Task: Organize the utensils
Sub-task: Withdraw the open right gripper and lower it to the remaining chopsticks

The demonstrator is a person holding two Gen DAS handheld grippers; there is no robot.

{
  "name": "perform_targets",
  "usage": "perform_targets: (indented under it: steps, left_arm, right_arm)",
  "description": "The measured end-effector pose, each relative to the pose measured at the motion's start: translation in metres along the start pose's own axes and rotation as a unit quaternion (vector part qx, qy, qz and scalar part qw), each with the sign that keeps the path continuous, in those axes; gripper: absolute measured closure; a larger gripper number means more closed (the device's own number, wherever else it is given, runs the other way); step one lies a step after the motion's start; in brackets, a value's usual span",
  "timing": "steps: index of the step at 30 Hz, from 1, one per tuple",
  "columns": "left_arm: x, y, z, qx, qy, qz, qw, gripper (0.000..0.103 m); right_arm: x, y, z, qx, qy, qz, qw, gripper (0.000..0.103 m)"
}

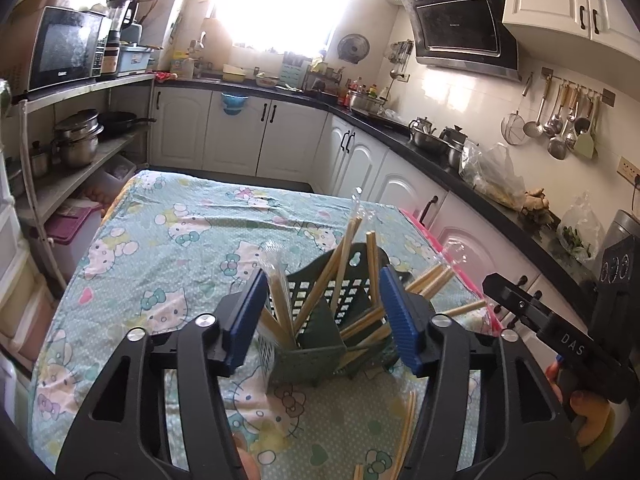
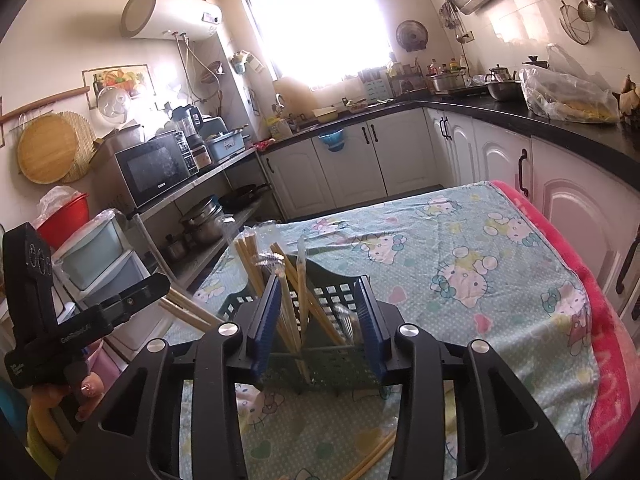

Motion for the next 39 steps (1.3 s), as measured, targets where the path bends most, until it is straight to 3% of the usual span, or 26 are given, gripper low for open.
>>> perform_targets:
  steps: [16,39]
  left_arm:
    - [-0.002,0.021,-0.012,-0.008,0.001,0.005,1.0000,0.019]
    - [-0.008,0.063,-0.004,-0.054,0.000,0.008,0.9985,0.011]
  right_arm:
    - [-0.002,0.024,-0.012,-0.023,0.004,0.001,1.000,0.055]
    - [0.009,0.066,-0.008,-0.083,0.015,0.012,0.996,0.051]
Point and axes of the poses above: each gripper's, at about its wrist camera, not at the fingertips, and z roughly the way its jaws point, x to its right, y to its underside, the point moved 1 cm from there along z, roughly the way its jaws point, and after that the axes turned 14 degrees about -y, right-handed, at the moved point
